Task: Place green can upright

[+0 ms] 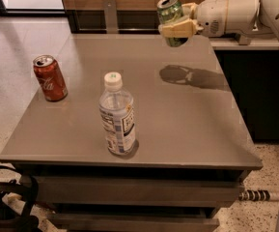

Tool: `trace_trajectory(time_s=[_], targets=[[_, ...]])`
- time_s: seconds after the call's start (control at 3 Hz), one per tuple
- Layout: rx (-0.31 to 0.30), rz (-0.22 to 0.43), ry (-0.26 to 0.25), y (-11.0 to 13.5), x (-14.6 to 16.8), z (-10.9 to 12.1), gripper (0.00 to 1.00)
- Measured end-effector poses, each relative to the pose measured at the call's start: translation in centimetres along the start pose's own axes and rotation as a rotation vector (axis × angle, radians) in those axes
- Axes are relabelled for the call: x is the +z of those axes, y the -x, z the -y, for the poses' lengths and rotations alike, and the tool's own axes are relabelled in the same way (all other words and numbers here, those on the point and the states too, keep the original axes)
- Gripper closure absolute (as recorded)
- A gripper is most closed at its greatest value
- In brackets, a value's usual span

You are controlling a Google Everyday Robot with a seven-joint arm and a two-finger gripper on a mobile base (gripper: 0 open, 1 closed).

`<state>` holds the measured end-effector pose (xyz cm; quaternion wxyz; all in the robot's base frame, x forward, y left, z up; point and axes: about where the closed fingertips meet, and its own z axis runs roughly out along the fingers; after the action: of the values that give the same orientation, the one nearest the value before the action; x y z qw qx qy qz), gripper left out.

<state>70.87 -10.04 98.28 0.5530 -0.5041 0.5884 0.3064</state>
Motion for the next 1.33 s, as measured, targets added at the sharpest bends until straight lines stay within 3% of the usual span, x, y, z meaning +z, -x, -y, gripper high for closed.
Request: trace_trajectory(time_s=[0.33,0.67,1.0,1.33], targets=[[0.000,0.000,0.000,0.0,0.0,0.0,1.00],[0.034,-0.005,-0.041,-0.7,0.7,-0.2,1.00],[0.070,-0.015,-0.142,-0.7,0.9,-1.4,1.00],[0.112,-0.002,-0.186,-2.1,2.9,-2.5,1.00]])
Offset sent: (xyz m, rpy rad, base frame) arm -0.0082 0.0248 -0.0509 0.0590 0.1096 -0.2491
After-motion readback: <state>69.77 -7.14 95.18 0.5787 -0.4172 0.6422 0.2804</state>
